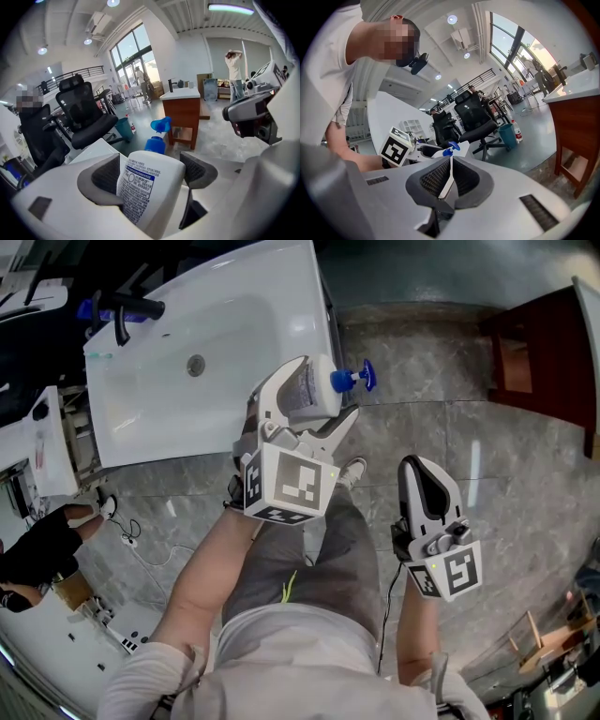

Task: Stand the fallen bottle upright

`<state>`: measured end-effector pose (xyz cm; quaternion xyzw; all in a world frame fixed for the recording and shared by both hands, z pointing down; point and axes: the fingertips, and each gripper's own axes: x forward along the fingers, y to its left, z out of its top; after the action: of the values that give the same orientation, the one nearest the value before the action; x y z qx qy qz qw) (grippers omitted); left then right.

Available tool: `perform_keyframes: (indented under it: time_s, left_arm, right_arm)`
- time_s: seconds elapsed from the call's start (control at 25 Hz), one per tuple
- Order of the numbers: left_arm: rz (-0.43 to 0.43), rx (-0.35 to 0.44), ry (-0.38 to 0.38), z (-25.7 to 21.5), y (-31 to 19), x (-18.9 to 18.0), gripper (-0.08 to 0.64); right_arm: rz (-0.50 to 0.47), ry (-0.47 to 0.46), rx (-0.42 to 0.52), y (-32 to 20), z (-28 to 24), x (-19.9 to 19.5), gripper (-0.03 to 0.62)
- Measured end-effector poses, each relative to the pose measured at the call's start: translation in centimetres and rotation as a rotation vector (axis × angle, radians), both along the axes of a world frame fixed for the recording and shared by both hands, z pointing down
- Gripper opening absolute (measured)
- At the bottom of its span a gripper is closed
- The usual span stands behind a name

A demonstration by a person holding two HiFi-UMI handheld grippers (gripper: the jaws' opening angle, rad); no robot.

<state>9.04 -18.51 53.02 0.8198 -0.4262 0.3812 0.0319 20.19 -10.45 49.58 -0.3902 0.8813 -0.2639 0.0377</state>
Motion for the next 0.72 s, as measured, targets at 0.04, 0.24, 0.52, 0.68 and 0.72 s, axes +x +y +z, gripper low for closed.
perform_keyframes:
  time_s: [0.04, 0.24, 0.52, 0.68, 0.72]
  left_arm:
    - [0.005, -0.002, -0.006, 0.0, 0.1, 0.0, 0.434]
    - [0.096, -0.034, -0.161, 2.0, 1.7, 0.8, 0.423]
    - [0.052, 0.038, -0.049, -0.4, 0.9, 0.7, 0.357]
    - [0.038, 0.066, -0.016, -1.4, 0.7, 0.5, 0.329]
    - [0.028, 0.074, 0.006, -1.8, 0.7, 0.5, 0.325]
  right_arm:
    - [-0.002, 0.001, 0.001, 0.0, 0.0, -0.1, 0.041]
    - [-0.010, 0.002, 0.005, 0.0, -0.4, -0.5, 0.041]
    - [-0.006, 0.007, 0.005, -0.1, -0.4, -0.1, 0.041]
    - [-0.006, 0.006, 0.007, -0.2, -0.5, -0.2, 0.041]
    - [-0.006, 0.006, 0.007, -0.2, -0.5, -0.2, 0.041]
